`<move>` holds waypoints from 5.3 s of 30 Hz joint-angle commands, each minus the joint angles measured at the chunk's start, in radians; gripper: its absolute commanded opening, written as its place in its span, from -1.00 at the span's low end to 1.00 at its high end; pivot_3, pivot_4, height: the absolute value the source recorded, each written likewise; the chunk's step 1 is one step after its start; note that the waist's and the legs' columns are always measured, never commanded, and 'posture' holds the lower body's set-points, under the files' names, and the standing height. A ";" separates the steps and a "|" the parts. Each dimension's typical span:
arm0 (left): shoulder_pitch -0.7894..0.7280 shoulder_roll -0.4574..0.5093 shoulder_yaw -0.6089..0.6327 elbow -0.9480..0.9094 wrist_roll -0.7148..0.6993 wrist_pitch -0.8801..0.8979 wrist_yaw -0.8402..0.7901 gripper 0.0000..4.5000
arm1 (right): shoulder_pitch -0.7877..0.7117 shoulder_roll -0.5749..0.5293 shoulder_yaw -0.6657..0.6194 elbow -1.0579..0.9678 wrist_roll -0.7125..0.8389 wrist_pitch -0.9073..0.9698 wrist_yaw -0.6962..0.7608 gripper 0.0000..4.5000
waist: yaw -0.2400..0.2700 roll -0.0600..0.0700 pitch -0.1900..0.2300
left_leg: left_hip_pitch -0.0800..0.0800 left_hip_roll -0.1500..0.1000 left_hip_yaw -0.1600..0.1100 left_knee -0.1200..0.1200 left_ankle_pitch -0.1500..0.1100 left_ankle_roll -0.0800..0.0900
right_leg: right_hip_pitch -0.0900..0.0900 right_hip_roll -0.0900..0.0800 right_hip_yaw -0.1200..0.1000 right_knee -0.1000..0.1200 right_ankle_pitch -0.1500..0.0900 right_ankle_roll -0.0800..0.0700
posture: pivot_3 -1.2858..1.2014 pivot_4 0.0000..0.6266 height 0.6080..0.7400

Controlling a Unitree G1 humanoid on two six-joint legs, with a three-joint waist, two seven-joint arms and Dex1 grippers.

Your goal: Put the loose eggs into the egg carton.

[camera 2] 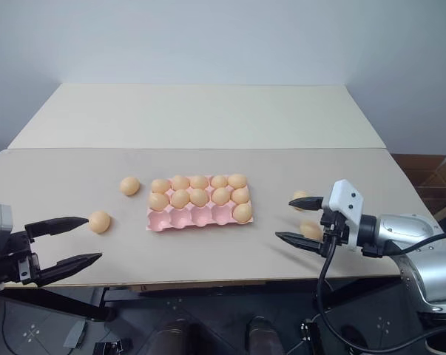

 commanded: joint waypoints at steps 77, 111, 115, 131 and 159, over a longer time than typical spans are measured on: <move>-0.076 0.003 -0.078 -0.064 -0.040 0.012 0.077 1.00 | -0.461 0.365 0.373 -0.120 -0.191 0.534 -0.477 0.98 | -0.021 0.000 0.000 | -0.002 0.000 -0.001 -0.001 0.000 0.000 | -0.003 0.001 -0.002 0.003 0.004 0.001 | 0.03 -0.52 1.00; -0.058 -0.026 -0.023 0.080 0.013 -0.079 -0.019 1.00 | -0.165 0.136 0.088 0.071 -0.230 0.293 -0.375 0.98 | -0.023 0.000 0.000 | 0.001 0.000 0.001 -0.002 0.000 0.000 | -0.001 0.000 0.001 0.000 0.001 -0.004 | 0.03 -0.52 1.00; -0.075 -0.022 -0.040 0.080 0.019 -0.082 -0.018 1.00 | -0.287 0.214 0.164 0.223 -0.337 0.346 -0.522 0.98 | -0.023 0.000 0.000 | -0.001 0.000 0.001 -0.002 0.000 0.000 | -0.002 0.001 0.001 0.000 0.001 -0.004 | 0.03 -0.52 1.00; -0.058 -0.033 -0.027 0.042 0.016 -0.087 -0.010 1.00 | -0.370 0.324 0.175 0.306 -0.371 0.318 -0.575 -0.22 | -0.024 0.000 0.000 | -0.003 0.000 0.000 -0.002 0.000 0.000 | -0.003 0.001 0.000 0.000 0.004 0.002 | 0.03 -0.52 1.00; -0.082 -0.003 -0.038 0.049 0.010 -0.089 -0.018 1.00 | -0.513 0.533 0.587 0.027 -0.382 0.397 -0.494 0.89 | -0.025 0.000 0.000 | -0.002 0.001 0.000 -0.002 0.000 0.000 | -0.004 0.001 -0.002 0.002 0.004 0.001 | 0.03 -0.52 1.00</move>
